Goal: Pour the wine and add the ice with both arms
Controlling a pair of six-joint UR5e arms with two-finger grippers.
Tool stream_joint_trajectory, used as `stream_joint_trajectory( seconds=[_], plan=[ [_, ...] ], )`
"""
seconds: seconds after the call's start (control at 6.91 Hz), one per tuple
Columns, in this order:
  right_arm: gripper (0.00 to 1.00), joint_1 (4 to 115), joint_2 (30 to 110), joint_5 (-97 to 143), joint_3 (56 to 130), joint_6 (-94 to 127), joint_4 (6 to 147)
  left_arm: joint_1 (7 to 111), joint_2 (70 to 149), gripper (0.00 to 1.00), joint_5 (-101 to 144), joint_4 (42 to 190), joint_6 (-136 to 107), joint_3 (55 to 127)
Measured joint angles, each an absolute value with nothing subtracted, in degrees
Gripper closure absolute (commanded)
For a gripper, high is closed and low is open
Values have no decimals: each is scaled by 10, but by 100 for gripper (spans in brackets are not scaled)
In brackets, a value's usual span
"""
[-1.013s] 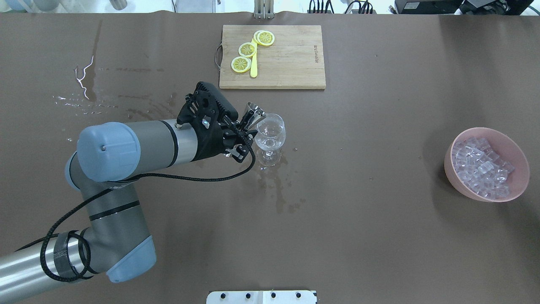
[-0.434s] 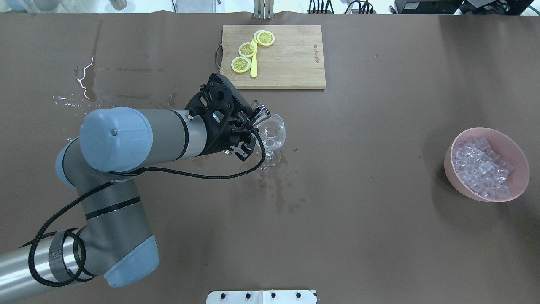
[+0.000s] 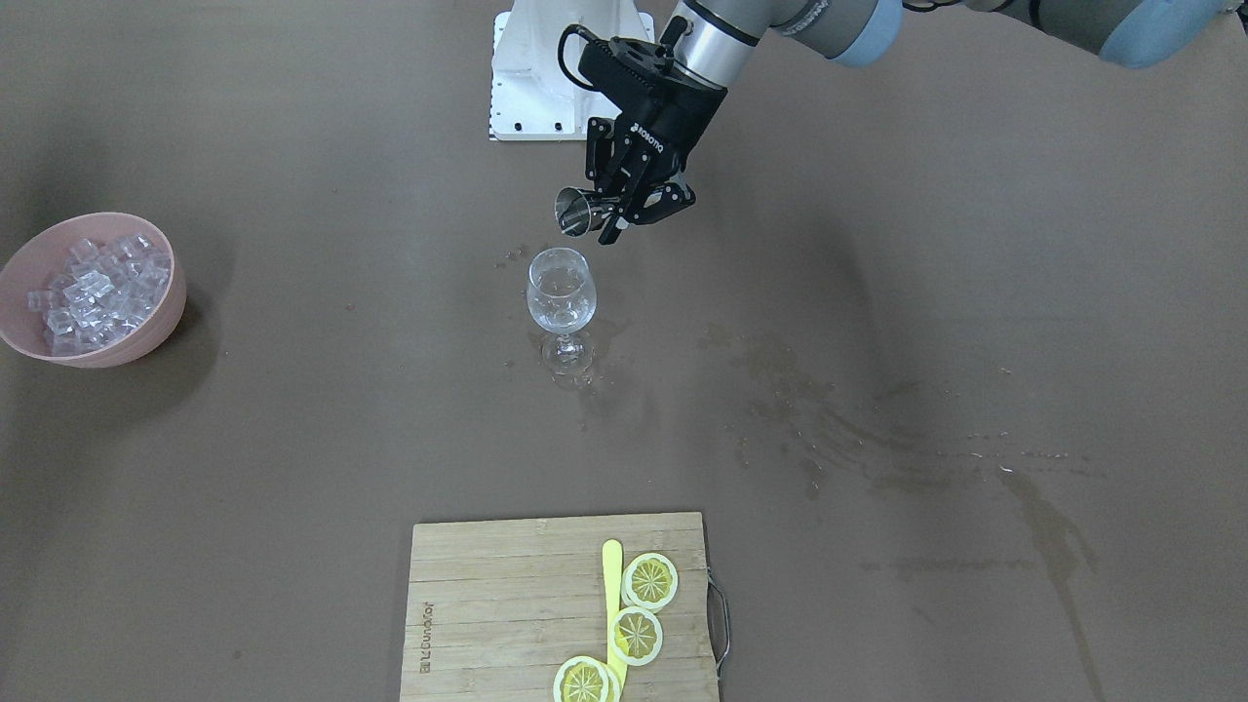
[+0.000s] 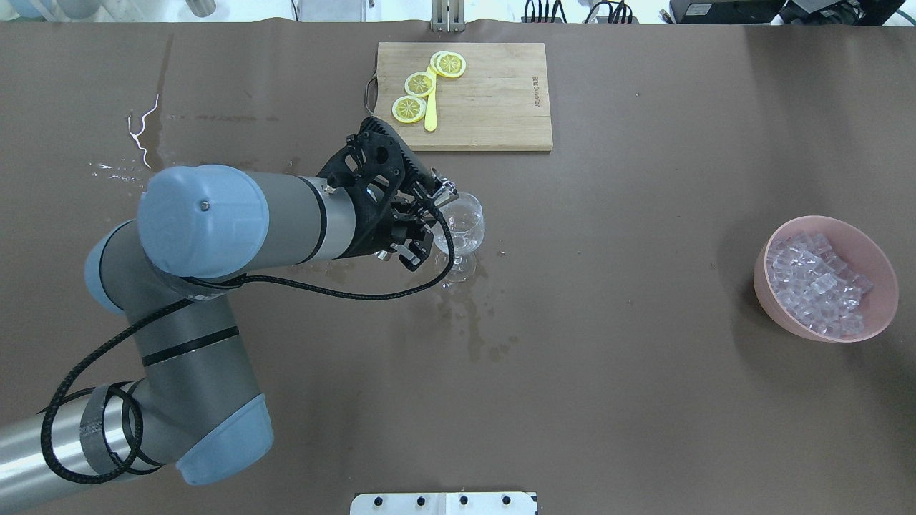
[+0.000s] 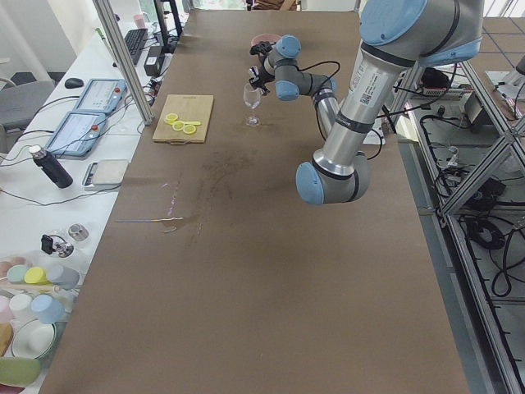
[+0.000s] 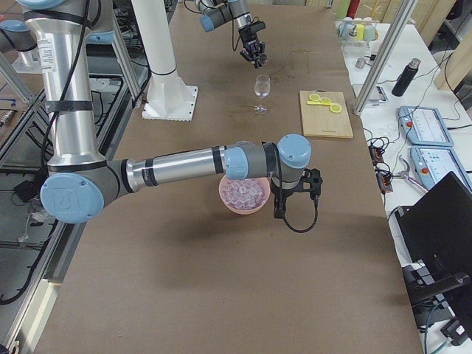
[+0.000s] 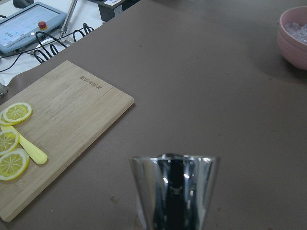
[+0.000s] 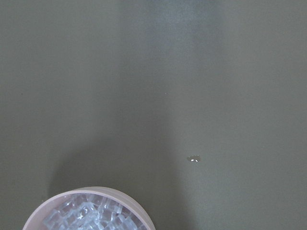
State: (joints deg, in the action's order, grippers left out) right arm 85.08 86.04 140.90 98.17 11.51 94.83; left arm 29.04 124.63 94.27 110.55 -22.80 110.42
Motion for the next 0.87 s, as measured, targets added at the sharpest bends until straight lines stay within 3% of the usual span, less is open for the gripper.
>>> stream_joint_trajectory(
  seconds=[0.87],
  plan=[
    [0,851,861,1409,981,115,950,313,1295,100,966,926,-162,1137]
  ],
)
